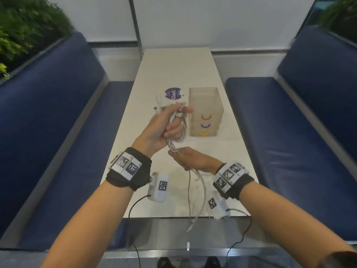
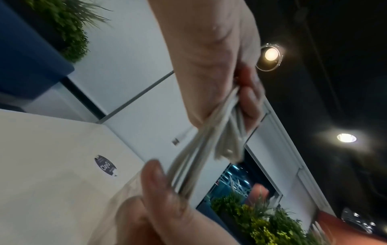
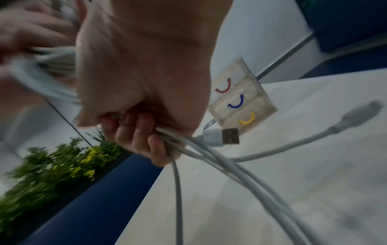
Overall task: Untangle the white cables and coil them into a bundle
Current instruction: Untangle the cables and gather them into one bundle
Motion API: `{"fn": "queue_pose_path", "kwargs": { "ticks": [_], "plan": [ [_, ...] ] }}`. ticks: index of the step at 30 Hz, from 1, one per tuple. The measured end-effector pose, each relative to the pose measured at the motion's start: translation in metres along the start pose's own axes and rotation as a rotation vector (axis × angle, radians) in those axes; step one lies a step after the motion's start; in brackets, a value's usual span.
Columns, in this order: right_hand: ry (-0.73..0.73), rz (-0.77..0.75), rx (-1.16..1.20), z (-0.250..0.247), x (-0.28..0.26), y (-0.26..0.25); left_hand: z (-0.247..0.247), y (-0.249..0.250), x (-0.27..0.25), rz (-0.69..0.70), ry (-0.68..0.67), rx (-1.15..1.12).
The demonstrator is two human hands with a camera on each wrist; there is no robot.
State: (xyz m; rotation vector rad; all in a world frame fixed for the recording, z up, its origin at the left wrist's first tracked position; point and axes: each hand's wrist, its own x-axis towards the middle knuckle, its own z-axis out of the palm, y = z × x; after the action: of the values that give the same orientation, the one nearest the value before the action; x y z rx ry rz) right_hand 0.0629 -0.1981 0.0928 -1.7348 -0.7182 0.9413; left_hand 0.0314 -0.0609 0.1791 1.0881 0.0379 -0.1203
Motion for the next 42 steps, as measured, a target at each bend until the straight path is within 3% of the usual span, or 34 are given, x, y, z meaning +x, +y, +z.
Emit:
{"fn": "queue_pose_path", "kwargs": {
  "ticks": [3,6,9,16,19,22,25,27,29,33,36,39,42],
  "plan": [
    [-0.117,0.006,-0.192,-0.033,-0.008,-0.022,0.005,-0.008,-0.02,-0.124,-0.265,0.353],
    [-0.291,0.112,-0.368,-0.063,-0.007,-0.048,0.011,-0.016,-0.032,-0.301,-0.311,0.7],
    [-0.434,0.195,-0.497,-0.078,0.001,-0.061,0.008,-0.02,-0.032,-0.406,-0.229,0.772],
    [-0.35,0.333,-0.354,-0.092,0.003,-0.084,-0.008,-0.035,-0.03,-0.505,0.01,1.04],
    [-0.176,0.284,-0.223,-0.082,0.001,-0.091,-0.008,-0.043,-0.028,-0.364,0.191,0.876],
    [0.073,0.101,-0.094,-0.053,0.009,-0.082,-0.004,-0.05,-0.016,-0.2,0.361,0.529],
    [0.317,-0.042,0.127,-0.018,0.012,-0.063,-0.001,-0.048,0.001,-0.143,0.559,0.251],
    [0.45,-0.081,0.202,-0.002,0.01,-0.053,0.001,-0.046,0.006,-0.122,0.588,0.135],
    [0.524,-0.118,0.131,0.007,0.004,-0.046,0.0,-0.049,0.008,-0.089,0.602,0.133],
    [0.481,-0.175,0.131,0.024,-0.01,-0.025,-0.01,-0.047,0.014,0.028,0.648,-0.033],
    [0.346,-0.106,0.26,0.036,-0.012,-0.009,-0.01,-0.035,0.017,0.107,0.54,-0.136],
    [0.13,0.014,0.376,0.026,-0.01,-0.005,-0.009,-0.029,0.012,0.132,0.349,-0.202],
    [-0.116,0.072,0.292,-0.003,-0.007,0.004,-0.01,-0.021,0.001,0.023,0.039,-0.226]
  ]
}}
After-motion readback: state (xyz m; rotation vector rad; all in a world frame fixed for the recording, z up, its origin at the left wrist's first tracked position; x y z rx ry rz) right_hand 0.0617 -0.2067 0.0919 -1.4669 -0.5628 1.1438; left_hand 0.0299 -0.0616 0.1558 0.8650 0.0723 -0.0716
